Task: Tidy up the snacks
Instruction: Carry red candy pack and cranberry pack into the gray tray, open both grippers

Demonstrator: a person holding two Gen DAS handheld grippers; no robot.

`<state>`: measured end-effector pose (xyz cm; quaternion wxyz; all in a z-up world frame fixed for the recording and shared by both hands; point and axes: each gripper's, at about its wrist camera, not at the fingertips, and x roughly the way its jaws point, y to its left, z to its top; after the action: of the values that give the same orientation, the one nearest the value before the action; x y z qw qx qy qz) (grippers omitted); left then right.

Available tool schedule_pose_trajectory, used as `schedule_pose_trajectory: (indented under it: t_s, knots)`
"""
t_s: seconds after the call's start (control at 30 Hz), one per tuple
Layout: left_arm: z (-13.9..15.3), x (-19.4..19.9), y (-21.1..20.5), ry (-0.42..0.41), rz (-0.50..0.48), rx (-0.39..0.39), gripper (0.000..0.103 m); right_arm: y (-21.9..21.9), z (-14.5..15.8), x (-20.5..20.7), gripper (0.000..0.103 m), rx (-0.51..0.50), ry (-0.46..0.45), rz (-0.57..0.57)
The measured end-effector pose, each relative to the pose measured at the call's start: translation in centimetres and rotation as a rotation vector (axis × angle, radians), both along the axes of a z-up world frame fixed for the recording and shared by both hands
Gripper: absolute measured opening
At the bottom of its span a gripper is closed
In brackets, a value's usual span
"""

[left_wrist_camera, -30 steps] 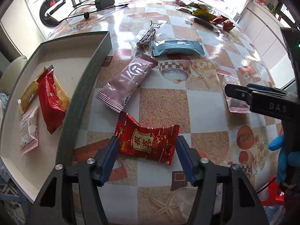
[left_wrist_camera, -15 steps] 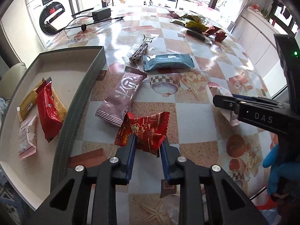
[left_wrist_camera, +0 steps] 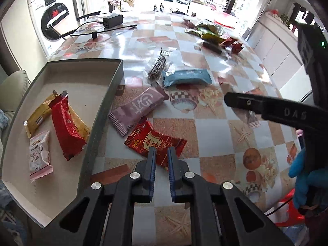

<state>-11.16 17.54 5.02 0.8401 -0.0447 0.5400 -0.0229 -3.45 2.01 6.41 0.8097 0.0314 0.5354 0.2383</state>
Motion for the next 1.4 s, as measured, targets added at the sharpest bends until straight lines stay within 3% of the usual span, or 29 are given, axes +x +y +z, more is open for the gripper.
schedule_pose_trajectory:
  t_s: [0.03, 0.1, 0.27, 0.37, 0.4, 0.47, 0.57, 0.67, 0.87, 0.9, 1.1, 1.2, 1.4]
  knots:
    - [-0.5, 0.2, -0.1, 0.021, 0.005, 0.001, 0.019, 0.2, 0.0, 0.0, 0.042, -0.001, 0.001, 0.003]
    - [-1.5, 0.9, 0.4, 0.067, 0.057, -0.042, 0.044, 0.4, -0.1, -0.1, 0.042, -0.008, 0.001, 0.01]
    - [-2.2, 2.2, 2.2, 0.141, 0.239, -0.205, 0.061, 0.1, -0.3, -0.4, 0.042, -0.011, 0.01, 0.012]
    - [-2.2, 2.7, 2.7, 0.168, 0.338, -0.217, 0.078, -0.2, -0.2, -0.3, 0.042, -0.004, 0.001, 0.009]
    - [-2.5, 3.0, 2.7, 0.192, 0.373, -0.213, 0.08, -0.3, -0.1, -0.2, 0.042, 0.004, 0.0, 0.006]
    - [-3.6, 3.5, 2.6, 0.258, 0.413, -0.2, 0.08, -0.5, -0.1, -0.1, 0.042, 0.018, -0.001, 0.005]
    - [-3.4, 3.9, 1.5, 0.255, 0.406, -0.109, 0.076, -0.8, -0.2, -0.3, 0.042, 0.038, 0.001, 0.009]
    - [-3.0, 3.6, 0.6, 0.198, 0.358, -0.043, 0.037, -1.2, -0.1, -0.7, 0.042, 0.056, 0.0, 0.012]
    - [-2.8, 1.9, 1.4, 0.142, 0.299, -0.164, 0.036, -1.8, 0.2, -1.1, 0.042, 0.072, -0.007, 0.012]
    - [-2.8, 1.7, 1.6, 0.137, 0.288, -0.168, 0.029, -1.8, 0.3, -1.2, 0.042, 0.073, -0.007, 0.014]
    - [-0.3, 0.3, 1.4, 0.057, 0.211, -0.166, 0.025, -0.2, 0.4, -1.2, 0.042, 0.054, -0.001, 0.045]
    - [0.9, 0.3, 1.8, 0.012, 0.186, -0.144, 0.018, 1.5, 0.4, -1.0, 0.042, 0.053, 0.01, 0.067]
    - [1.8, 0.0, 4.3, -0.014, 0.172, -0.144, 0.018, 4.7, 0.9, -0.7, 0.042, 0.04, 0.011, 0.107]
